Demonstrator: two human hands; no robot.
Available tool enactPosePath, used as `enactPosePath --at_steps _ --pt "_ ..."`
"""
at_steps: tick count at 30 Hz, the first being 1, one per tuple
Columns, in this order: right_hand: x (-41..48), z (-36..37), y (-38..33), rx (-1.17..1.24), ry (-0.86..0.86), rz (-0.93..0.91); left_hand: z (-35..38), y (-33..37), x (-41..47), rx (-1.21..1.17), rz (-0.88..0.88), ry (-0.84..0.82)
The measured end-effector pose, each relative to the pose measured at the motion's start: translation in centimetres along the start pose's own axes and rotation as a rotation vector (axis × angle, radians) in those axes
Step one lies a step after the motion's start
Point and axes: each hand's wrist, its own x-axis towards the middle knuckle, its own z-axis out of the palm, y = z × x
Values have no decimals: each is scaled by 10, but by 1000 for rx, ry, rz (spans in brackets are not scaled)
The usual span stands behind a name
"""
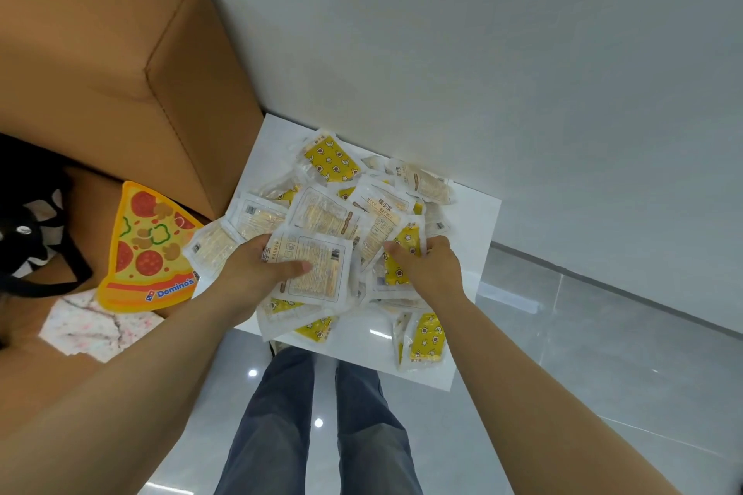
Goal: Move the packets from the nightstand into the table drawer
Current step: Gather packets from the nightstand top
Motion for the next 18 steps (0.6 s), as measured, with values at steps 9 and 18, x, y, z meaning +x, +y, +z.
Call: enactPosePath --at_steps 9,18 --pt "9 17 -30 49 57 115 -6 5 7 93 81 62" --pt "-5 -3 -14 63 144 -11 -20 16 -14 196 152 59"
